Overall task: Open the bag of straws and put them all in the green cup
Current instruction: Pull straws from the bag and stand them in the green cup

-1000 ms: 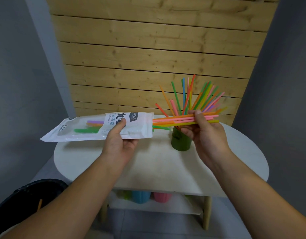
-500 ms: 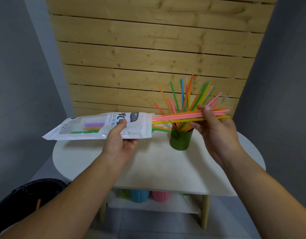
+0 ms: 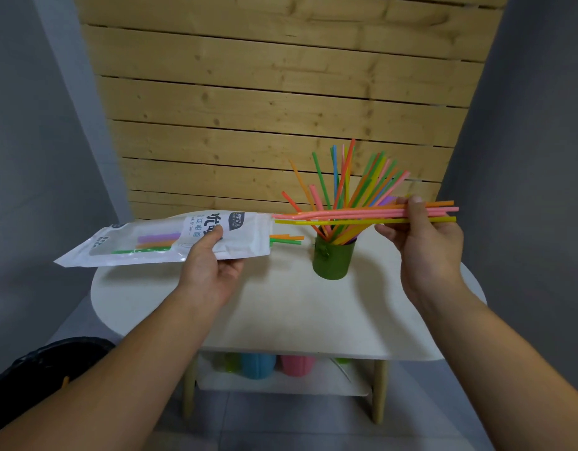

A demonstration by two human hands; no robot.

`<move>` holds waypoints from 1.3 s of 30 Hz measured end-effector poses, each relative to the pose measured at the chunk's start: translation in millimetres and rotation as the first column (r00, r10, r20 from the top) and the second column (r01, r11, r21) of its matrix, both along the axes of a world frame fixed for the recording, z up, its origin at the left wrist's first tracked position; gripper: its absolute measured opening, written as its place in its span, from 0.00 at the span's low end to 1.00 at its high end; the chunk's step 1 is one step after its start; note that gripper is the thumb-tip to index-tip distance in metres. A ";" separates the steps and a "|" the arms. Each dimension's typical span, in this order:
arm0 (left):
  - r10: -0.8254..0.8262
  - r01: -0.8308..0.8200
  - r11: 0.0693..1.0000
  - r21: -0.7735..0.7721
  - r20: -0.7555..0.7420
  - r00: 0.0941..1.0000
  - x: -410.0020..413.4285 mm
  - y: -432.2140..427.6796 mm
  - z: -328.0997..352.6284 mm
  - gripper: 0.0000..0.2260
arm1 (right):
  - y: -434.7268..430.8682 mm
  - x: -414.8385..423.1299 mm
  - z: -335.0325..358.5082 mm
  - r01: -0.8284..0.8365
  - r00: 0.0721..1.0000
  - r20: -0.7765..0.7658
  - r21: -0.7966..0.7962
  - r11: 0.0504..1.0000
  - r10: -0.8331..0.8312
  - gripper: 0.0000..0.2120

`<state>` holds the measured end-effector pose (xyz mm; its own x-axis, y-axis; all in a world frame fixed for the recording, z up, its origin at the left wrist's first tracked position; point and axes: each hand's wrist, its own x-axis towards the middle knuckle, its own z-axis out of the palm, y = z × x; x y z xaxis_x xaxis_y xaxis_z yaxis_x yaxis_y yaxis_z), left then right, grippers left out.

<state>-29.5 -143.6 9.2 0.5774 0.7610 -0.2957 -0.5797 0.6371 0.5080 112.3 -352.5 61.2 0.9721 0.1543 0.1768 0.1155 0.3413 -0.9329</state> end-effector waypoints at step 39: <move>-0.119 0.123 0.990 0.072 -0.057 0.991 15.9 -29.4 -9.0 0.16 | -17.7 29.0 18.5 0.308 0.893 0.441 -0.450 0.838 -0.091 0.20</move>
